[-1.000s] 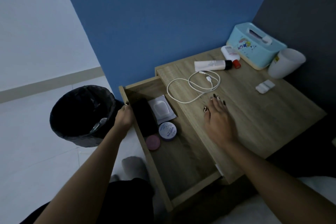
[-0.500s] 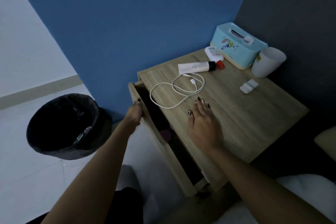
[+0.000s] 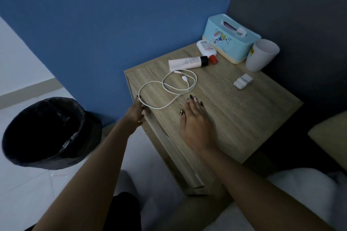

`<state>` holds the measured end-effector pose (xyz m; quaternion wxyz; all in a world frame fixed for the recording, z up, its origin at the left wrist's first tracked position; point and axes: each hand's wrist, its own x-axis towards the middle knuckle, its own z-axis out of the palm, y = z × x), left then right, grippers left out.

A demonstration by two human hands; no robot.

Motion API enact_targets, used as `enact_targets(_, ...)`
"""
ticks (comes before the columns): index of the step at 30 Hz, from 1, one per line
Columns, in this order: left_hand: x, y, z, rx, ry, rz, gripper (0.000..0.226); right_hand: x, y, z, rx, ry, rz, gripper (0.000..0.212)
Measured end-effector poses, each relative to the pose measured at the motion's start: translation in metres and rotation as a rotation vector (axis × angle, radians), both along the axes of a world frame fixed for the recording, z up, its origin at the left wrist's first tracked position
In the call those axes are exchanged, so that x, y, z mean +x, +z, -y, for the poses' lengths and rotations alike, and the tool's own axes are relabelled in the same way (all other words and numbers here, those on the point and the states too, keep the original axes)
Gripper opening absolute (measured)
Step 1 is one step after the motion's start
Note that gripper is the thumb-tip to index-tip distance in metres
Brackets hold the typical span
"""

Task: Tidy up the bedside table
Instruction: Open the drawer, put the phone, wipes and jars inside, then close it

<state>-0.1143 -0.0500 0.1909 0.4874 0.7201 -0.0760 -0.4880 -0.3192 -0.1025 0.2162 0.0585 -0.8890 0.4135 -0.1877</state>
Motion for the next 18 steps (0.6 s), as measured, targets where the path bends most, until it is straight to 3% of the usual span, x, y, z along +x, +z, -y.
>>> enact_targets(18, -0.007, 0.017, -0.004, 0.009, -0.079, 0.062, 0.057, -0.003, 0.001, -0.001, 0.002, -0.006, -0.001, 0.047)
